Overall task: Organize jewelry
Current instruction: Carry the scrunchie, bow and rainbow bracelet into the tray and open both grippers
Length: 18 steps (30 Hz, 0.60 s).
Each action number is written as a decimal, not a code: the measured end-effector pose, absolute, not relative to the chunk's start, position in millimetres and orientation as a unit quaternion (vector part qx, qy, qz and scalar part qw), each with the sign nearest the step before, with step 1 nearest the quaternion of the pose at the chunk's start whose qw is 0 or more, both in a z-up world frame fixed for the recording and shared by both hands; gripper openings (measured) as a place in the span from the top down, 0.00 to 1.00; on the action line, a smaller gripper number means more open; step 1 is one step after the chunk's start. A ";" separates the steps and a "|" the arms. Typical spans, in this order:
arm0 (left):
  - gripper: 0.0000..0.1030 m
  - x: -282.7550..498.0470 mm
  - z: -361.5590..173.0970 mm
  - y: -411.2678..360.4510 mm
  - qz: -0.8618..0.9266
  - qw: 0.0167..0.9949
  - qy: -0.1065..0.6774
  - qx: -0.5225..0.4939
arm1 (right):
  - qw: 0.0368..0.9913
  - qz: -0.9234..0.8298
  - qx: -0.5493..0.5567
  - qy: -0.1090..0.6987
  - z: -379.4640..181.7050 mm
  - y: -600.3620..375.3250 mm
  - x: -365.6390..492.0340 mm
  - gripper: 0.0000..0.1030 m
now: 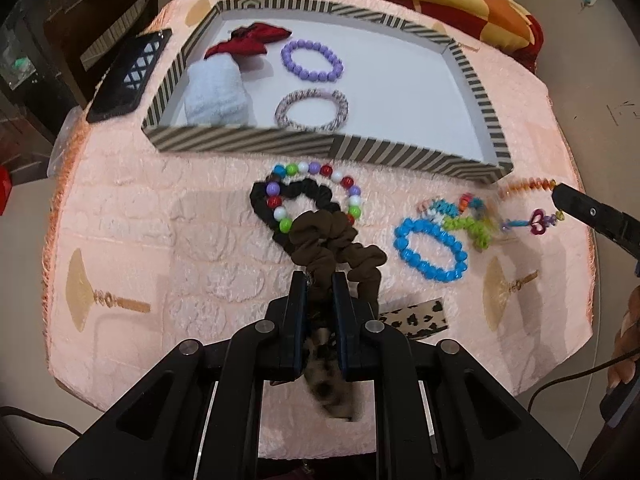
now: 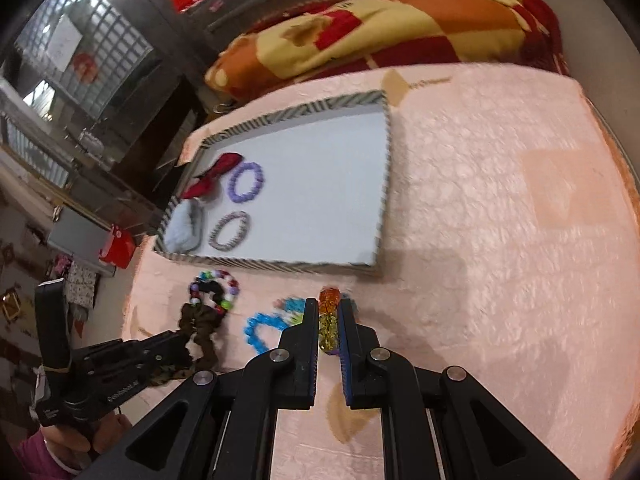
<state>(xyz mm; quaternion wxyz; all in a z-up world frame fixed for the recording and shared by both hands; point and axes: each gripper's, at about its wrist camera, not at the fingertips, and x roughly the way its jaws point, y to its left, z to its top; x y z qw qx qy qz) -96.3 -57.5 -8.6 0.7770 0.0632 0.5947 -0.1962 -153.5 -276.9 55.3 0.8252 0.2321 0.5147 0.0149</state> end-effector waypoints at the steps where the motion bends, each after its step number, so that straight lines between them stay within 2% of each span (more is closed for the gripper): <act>1: 0.89 -94.9 -5.4 -57.8 -0.199 0.778 0.592 0.062 | 0.827 0.019 0.230 0.513 57.4 -273.2 -149.4 0.92; 11: 0.89 -52.2 43.6 -65.8 -0.224 0.801 0.552 0.057 | 0.841 0.056 0.209 0.496 80.0 -251.9 -94.2 0.92; 18: 0.89 -5.2 60.0 -78.5 -0.227 0.813 0.533 0.056 | 0.838 0.060 0.208 0.501 72.3 -241.8 -58.4 0.92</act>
